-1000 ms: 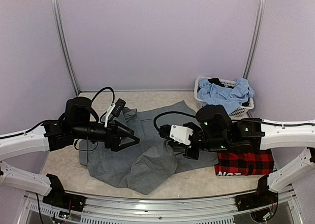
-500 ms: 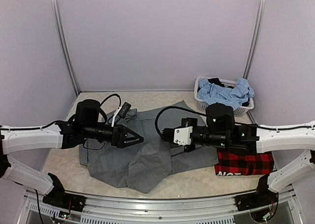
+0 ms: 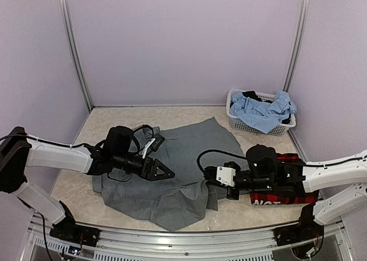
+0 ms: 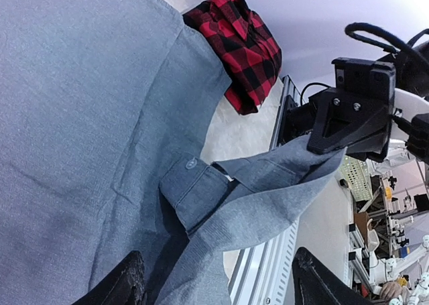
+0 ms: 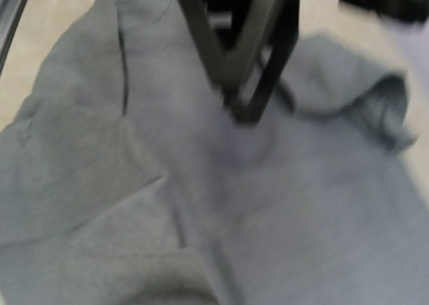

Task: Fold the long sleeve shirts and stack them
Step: Place the sleeve at the center of the board.

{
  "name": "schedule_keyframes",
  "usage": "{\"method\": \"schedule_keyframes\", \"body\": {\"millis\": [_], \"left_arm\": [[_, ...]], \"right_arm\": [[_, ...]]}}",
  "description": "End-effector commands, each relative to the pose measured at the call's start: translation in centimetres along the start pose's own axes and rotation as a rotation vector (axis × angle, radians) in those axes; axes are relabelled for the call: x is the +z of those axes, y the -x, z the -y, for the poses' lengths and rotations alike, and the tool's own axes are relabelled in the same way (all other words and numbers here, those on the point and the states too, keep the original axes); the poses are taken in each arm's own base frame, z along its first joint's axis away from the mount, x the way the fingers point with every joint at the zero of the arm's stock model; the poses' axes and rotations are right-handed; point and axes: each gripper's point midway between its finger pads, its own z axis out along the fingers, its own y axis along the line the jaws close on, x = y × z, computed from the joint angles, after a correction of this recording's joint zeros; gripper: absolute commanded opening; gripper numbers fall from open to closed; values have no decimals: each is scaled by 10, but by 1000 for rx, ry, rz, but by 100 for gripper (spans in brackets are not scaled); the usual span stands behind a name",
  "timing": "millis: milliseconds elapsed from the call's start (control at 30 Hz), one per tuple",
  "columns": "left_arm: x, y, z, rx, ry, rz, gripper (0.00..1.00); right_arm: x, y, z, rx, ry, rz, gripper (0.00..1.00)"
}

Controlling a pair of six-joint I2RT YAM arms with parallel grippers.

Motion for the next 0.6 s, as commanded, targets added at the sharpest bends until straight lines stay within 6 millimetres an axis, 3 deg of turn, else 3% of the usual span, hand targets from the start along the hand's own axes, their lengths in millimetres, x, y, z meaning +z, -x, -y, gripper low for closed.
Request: {"method": "schedule_keyframes", "body": {"millis": [0, 167, 300, 567], "left_arm": [[6, 2, 8, 31, -11, -2, 71], [13, 3, 12, 58, 3, -24, 71], [24, -2, 22, 84, -17, -57, 71], [45, -25, 22, 60, -10, -153, 71]], "right_arm": [[-9, -14, -16, 280, -4, -34, 1], [-17, -37, -46, 503, 35, -135, 7], [-18, -38, -75, 570, 92, -147, 10], [-14, -46, -123, 649, 211, -254, 29]]}}
